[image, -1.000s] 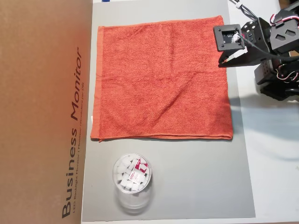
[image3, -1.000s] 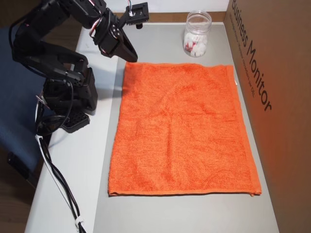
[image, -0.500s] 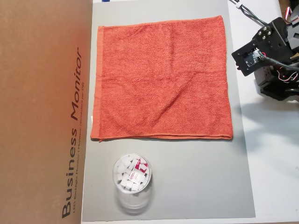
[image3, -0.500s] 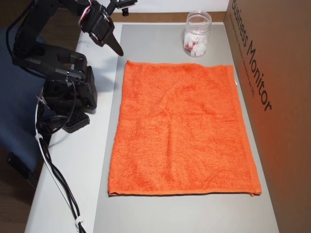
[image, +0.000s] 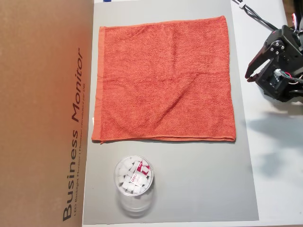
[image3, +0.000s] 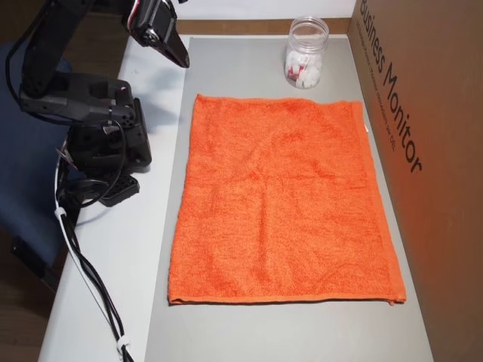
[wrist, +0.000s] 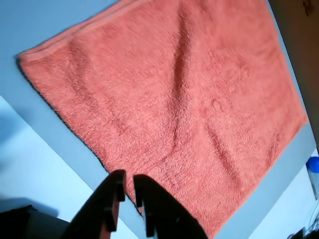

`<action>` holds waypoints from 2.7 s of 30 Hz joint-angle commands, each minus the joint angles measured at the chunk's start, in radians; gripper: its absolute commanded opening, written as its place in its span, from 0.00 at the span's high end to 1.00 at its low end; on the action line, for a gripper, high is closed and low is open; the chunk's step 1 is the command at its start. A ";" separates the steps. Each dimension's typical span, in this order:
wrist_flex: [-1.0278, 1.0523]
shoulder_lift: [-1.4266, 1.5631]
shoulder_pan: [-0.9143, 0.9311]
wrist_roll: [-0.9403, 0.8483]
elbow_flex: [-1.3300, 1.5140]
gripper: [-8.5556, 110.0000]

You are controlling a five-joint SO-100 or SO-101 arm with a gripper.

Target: Fold the blanket.

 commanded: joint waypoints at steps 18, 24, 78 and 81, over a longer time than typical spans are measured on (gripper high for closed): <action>0.000 -0.009 -0.330 0.316 0.012 0.76; -0.011 -0.009 -0.376 0.314 0.083 0.76; -0.534 -0.653 -0.511 0.333 0.252 0.76; -0.591 -0.663 -0.511 0.333 0.291 0.76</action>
